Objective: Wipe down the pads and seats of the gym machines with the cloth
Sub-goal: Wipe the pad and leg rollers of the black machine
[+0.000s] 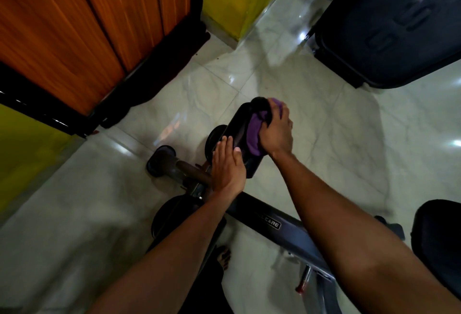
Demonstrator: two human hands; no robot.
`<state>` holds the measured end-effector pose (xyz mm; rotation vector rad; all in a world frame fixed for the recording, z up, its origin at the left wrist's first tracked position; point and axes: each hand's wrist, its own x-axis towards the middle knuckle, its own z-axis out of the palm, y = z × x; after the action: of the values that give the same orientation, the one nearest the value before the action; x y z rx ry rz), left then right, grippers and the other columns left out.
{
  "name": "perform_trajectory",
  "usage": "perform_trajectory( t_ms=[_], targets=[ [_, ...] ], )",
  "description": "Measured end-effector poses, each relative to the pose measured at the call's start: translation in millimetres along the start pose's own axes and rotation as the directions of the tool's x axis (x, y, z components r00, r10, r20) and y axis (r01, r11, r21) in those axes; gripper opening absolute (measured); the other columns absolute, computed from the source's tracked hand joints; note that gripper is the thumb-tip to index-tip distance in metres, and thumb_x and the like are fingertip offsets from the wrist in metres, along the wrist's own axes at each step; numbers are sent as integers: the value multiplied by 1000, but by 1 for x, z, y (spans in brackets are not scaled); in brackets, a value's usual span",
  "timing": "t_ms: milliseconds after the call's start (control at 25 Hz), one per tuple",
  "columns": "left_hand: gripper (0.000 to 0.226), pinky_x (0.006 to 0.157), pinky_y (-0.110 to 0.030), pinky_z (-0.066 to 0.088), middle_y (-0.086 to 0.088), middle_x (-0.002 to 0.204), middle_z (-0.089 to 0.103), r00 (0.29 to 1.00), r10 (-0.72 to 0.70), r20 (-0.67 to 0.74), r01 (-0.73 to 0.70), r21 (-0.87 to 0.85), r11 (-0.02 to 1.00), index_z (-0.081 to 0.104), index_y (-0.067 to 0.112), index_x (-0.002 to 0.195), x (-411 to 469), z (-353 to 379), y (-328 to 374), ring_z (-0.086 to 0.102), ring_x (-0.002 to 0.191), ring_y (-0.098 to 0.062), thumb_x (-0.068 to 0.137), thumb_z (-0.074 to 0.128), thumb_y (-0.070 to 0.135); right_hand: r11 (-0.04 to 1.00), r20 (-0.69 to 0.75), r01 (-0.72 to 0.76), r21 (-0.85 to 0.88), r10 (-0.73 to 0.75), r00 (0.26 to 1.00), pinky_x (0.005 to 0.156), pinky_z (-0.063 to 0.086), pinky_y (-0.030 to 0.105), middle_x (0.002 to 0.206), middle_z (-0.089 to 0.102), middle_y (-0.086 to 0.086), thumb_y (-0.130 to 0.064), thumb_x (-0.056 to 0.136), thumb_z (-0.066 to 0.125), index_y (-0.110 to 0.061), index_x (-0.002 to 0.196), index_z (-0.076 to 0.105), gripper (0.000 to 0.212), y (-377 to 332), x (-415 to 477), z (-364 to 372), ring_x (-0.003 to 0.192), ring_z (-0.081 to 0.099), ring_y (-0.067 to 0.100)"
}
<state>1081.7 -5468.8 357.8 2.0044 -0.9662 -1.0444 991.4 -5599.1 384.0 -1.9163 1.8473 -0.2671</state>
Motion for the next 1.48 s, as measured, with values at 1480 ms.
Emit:
perform_trajectory(
  t_ms=[1480],
  targets=[
    [40, 111, -43, 36, -22, 142, 51, 973, -1, 231, -86, 365, 927, 56, 9, 138, -45, -23, 100, 45, 131, -40, 105, 42, 27, 989, 175, -139, 44, 129, 976, 95, 48, 46, 151, 34, -1, -39, 86, 67, -43, 146, 37, 67, 36, -153, -121, 120, 53, 41]
  ],
)
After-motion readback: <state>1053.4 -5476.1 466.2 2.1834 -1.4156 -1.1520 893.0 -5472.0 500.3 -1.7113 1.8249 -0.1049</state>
